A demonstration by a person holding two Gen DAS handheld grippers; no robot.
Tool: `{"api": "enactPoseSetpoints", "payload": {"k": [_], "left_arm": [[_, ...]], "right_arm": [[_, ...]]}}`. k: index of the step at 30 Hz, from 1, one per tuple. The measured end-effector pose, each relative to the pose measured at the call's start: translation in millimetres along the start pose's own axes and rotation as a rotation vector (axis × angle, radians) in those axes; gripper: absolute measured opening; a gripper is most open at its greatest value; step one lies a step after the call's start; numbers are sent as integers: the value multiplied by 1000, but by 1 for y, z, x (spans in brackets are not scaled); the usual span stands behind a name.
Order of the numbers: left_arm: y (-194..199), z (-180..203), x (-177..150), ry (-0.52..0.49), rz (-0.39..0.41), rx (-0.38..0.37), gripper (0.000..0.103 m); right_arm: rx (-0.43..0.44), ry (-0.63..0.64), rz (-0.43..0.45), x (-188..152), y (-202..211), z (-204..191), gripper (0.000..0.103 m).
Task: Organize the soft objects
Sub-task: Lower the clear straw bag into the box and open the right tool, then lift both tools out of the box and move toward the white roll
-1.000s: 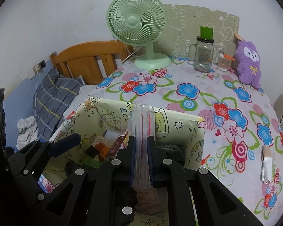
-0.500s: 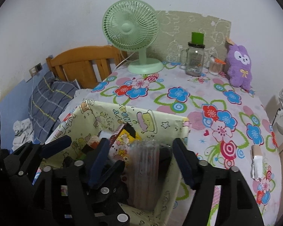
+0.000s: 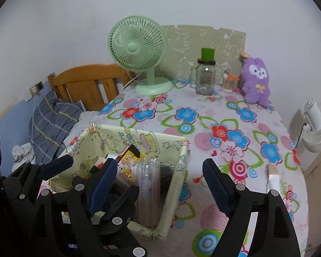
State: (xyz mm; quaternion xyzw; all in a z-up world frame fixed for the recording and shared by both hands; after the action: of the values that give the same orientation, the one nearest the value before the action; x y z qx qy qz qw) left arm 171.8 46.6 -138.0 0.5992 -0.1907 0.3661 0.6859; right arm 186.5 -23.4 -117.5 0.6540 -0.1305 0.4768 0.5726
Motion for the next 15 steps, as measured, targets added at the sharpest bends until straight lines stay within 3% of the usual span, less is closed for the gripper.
{"api": "enactPoseSetpoints", "payload": {"k": [15], "left_arm": [[33,36,0,-51,53,-24,103]], "right_arm": [[-64,0,51,-2,44,26,89]]}}
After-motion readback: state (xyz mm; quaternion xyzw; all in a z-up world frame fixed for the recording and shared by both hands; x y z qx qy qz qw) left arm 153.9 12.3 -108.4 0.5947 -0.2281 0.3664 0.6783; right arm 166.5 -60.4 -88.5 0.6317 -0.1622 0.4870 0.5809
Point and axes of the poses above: each gripper's, at about its wrist camera, not at the fingertips, and y roughly against the way its jaws point, z to its right, x to its top, the point moved 9 cm from there along -y, roughly the way its jaws point, and after that the axes turned 15 degrees about y, right-handed, at the moved point
